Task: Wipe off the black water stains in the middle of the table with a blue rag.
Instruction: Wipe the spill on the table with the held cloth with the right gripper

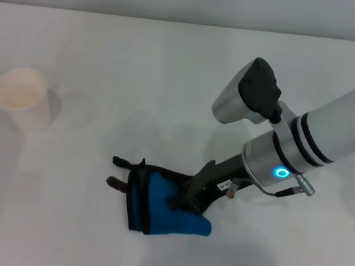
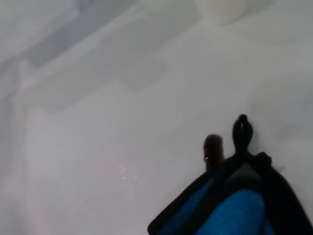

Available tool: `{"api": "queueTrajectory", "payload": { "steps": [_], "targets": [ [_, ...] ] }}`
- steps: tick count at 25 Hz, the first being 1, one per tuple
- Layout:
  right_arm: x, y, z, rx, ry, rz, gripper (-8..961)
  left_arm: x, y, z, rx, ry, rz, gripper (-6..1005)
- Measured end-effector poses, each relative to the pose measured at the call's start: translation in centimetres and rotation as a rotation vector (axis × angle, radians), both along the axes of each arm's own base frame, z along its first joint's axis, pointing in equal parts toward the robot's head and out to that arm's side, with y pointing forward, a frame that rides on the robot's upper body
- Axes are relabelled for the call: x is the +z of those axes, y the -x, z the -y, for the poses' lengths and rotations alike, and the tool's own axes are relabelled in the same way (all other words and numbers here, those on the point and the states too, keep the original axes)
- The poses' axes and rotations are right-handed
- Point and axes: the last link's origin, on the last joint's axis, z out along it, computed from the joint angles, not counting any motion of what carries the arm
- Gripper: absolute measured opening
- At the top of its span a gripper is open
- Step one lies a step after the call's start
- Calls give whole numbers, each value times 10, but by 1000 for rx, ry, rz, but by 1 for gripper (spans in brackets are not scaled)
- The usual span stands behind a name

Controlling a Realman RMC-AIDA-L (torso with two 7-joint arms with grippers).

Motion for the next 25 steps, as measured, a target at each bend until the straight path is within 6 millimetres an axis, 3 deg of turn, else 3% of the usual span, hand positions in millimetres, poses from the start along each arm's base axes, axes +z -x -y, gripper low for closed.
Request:
{"api": "queueTrajectory", "payload": {
  "steps": [13, 25],
  "targets": [
    [1, 0, -7, 12, -52, -17, 86, 0, 0, 0, 0, 1, -1, 876],
    [-2, -5, 17, 24, 107, 17, 86, 0, -5, -6, -18, 2, 0, 875]
  ]
}}
